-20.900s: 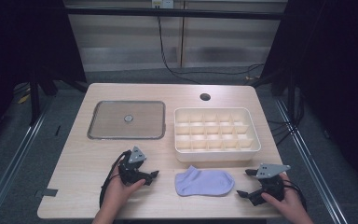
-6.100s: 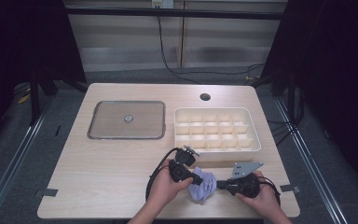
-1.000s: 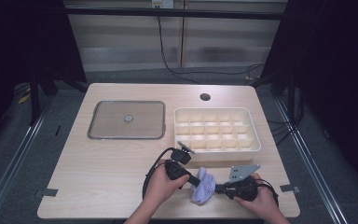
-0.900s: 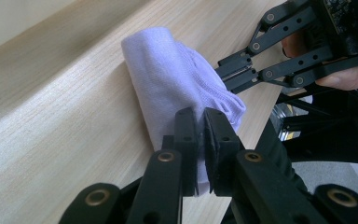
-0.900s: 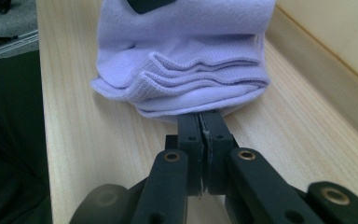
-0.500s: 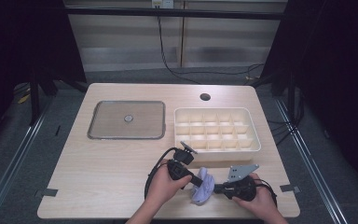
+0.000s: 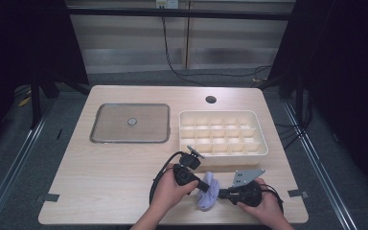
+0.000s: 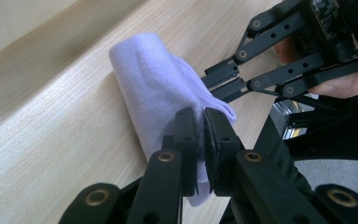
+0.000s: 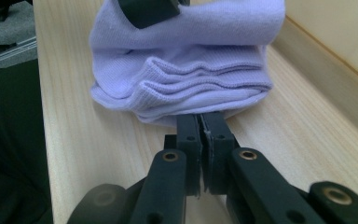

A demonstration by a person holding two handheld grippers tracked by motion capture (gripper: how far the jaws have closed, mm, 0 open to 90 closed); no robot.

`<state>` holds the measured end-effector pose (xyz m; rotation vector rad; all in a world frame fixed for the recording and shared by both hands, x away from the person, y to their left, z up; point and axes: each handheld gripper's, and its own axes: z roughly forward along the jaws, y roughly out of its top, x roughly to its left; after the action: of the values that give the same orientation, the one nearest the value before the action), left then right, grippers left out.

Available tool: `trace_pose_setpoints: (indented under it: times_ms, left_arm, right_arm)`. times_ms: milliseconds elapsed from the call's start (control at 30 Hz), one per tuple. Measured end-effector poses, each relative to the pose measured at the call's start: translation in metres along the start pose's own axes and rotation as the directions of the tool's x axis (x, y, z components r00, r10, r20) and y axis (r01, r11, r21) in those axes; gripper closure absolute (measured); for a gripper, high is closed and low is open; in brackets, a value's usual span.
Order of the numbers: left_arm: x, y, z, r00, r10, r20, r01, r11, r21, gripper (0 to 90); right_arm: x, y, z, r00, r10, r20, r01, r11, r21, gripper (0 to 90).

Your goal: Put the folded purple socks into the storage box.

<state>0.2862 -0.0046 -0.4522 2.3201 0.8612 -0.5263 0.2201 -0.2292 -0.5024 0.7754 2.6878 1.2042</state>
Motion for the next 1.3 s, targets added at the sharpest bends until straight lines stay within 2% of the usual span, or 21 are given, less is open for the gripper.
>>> trace_pose_setpoints:
  times_ms: [300,533,733,1067,1300]
  left_arm:
    - [-0.002,0.001,0.0,1.0,0.007,0.001,-0.007,1.0,0.0,84.4]
    - [-0.005,0.001,0.001,0.9999,0.015,0.005,-0.015,0.9999,0.0,84.4]
    - [-0.007,0.002,0.005,0.9995,0.03,0.007,-0.03,0.9995,0.006,84.5]
    - [-0.009,0.001,0.014,0.9996,0.027,0.012,-0.028,0.9995,0.015,84.4]
    - [-0.009,0.0,0.017,0.9995,0.031,0.0,-0.031,0.9992,0.026,84.5]
  right_arm:
    - [0.002,0.002,0.002,0.9999,-0.011,0.002,0.011,1.0,0.007,87.5]
    - [0.004,0.002,0.003,1.0,0.0,-0.002,0.0,1.0,0.004,87.6]
    - [0.004,0.003,0.003,1.0,-0.008,0.004,0.008,1.0,0.004,87.5]
    - [0.01,0.006,0.007,0.9998,-0.021,0.005,0.021,1.0,0.009,88.1]
    - [0.007,0.004,0.006,0.9998,-0.007,-0.018,0.007,1.0,0.002,86.3]
